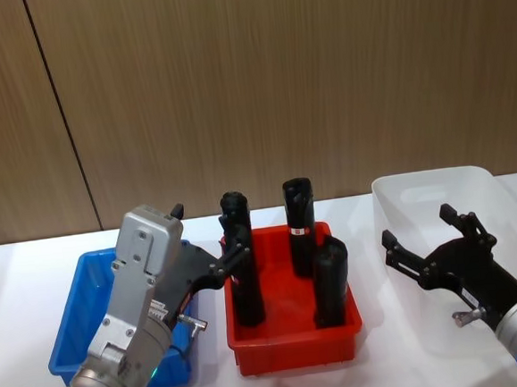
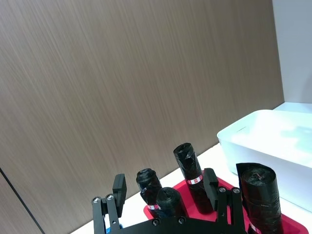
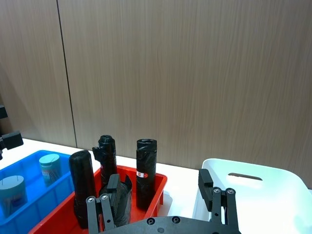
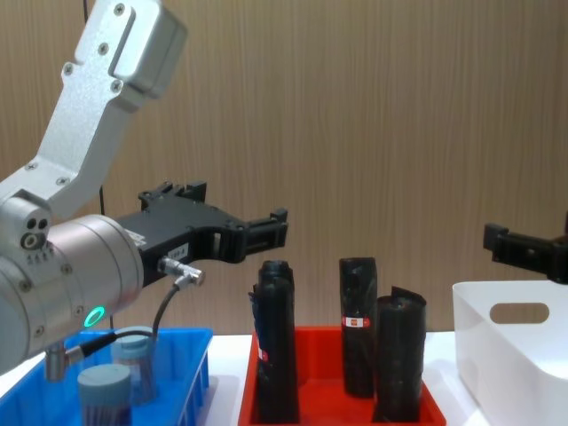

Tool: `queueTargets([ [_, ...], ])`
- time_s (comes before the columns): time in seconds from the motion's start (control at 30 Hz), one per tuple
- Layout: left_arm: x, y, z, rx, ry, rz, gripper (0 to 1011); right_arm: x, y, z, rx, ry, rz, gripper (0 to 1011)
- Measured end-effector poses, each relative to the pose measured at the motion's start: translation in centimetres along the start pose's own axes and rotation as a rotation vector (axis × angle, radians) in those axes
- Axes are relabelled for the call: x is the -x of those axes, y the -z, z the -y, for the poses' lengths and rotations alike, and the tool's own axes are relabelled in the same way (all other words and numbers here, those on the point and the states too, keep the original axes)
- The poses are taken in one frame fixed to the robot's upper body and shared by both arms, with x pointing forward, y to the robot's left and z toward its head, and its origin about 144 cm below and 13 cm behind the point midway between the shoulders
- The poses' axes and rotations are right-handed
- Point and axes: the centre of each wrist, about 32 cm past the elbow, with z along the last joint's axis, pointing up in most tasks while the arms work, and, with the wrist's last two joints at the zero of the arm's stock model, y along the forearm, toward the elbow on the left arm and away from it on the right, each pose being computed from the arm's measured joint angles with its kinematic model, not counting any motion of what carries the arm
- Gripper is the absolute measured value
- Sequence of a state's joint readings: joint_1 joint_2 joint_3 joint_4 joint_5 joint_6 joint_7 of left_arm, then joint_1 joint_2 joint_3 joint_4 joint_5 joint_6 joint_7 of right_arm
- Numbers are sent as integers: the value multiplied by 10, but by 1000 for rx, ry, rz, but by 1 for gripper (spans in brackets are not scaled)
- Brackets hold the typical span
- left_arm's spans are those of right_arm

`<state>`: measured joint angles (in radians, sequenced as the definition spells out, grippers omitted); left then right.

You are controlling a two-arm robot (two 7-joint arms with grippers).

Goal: Pick the cotton swabs from the blue box and place them into the white box.

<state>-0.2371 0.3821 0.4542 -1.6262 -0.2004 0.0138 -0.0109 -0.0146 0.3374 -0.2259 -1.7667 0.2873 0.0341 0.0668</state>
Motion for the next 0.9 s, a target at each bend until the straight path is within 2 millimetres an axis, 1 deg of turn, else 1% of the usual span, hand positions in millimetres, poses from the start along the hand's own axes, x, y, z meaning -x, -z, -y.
queueTargets([
  [0.73,0,0,0,0,1,0,1004,0,0,0,0,0,0,1002],
  [0.9,-3,1,1,-10,10,2,1004,0,0,0,0,0,0,1002],
])
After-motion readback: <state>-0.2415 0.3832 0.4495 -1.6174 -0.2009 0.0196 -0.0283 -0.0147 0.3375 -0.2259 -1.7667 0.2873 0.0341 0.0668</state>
